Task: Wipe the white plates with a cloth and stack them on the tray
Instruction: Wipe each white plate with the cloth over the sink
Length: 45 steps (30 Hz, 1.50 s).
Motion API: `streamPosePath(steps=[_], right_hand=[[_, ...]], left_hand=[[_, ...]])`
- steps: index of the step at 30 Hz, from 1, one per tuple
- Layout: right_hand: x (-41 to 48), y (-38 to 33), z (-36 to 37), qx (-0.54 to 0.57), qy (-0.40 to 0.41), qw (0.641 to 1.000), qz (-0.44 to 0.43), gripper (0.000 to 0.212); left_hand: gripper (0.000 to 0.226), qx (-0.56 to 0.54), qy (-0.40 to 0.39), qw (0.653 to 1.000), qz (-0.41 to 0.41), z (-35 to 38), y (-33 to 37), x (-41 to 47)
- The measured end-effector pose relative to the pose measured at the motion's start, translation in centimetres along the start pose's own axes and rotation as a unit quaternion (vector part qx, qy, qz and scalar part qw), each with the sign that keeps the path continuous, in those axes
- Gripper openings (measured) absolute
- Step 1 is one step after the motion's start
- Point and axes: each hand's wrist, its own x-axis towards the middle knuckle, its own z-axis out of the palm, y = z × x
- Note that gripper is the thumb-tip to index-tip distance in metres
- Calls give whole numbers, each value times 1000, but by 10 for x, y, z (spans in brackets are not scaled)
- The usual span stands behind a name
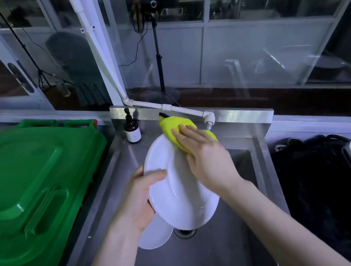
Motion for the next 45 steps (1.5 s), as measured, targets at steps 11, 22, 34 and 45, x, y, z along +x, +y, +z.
streamPosePath(steps=[11, 22, 34, 45], right_hand=[[-12, -21, 1, -34, 6, 996, -78, 55], [-38, 27, 6, 187, -3, 976, 114, 48], [-34, 29, 1, 199, 1, 977, 75, 46], [-85, -23, 44, 78, 47, 995, -26, 47]], left_hand=[[33, -17, 8, 1000, -10, -1, 2, -2], [29, -87, 63, 993, 50, -29, 9, -5], [24, -142, 127, 980, 51, -16, 8, 3], [41, -236, 191, 953, 10, 21, 11, 19]])
